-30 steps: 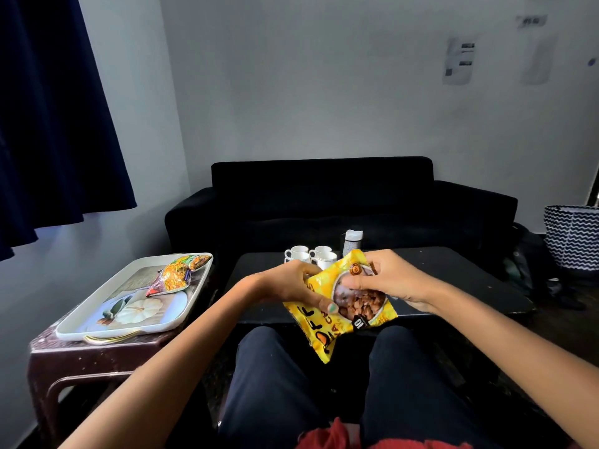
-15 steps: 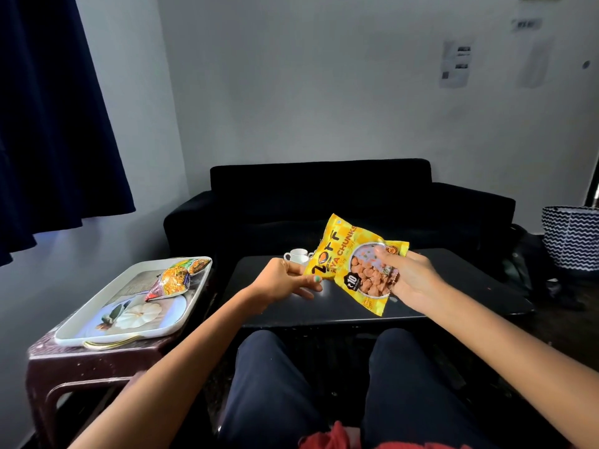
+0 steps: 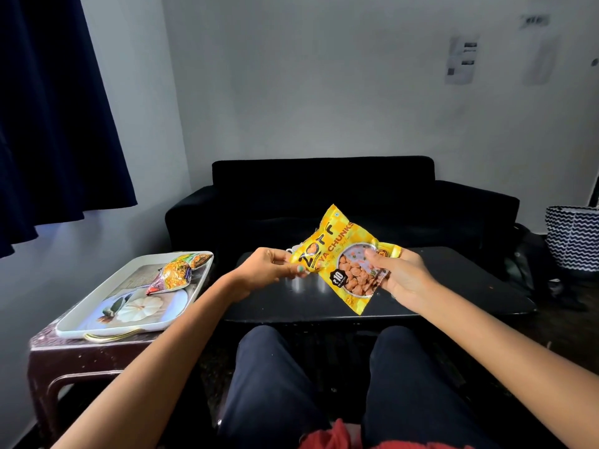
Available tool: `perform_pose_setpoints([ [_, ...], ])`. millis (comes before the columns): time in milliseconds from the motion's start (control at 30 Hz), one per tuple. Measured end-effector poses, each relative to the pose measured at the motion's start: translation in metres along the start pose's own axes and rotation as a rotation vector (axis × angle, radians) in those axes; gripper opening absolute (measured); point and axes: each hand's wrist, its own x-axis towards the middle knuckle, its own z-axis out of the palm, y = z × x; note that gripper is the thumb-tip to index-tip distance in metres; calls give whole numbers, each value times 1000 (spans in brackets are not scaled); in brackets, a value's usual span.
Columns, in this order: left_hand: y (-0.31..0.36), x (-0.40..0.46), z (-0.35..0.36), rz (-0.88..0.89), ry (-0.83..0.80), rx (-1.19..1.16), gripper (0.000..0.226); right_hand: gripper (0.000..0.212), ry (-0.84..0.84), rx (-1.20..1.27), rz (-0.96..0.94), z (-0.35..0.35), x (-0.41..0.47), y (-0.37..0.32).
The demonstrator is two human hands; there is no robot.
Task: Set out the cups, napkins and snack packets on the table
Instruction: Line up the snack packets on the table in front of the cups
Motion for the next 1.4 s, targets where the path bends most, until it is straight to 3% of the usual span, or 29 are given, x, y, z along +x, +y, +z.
perform_pose_setpoints([
  [133, -10, 12, 27, -185, 41, -592, 8, 19, 61, 155, 67, 7, 8, 12],
  [167, -12, 17, 37, -207, 42, -677, 18, 22, 71, 187, 99, 8, 10, 19],
  [333, -15, 41, 77, -305, 395, -783, 19, 41, 105, 171, 209, -1, 28, 58],
  [467, -26, 61, 79, -309, 566, -672, 25, 49, -41, -4, 293, -18, 55, 72],
  [600, -40, 71, 68, -291, 509, -542, 9, 55, -268, -121, 282, -20, 76, 79],
  [733, -51, 78, 59, -271, 478, -502, 9, 54, -300, -140, 298, -7, 89, 86],
  [900, -63, 94, 56, -310, 405, -528, 12, 66, -220, -133, 272, -3, 104, 100],
  [1000, -72, 105, 57, -425, 339, -564, 32, 59, -119, -167, 271, -4, 114, 114],
  [1133, -97, 108, 65, -546, 190, -394, 57, 45, -4, -136, 322, -7, 127, 136],
  [1300, -127, 117, 76, -581, 309, -488, 20, 40, 53, -149, 344, -3, 143, 160],
  [1400, -140, 128, 72, -616, 368, -523, 17, 34, 84, -152, 345, 5, 156, 174],
])
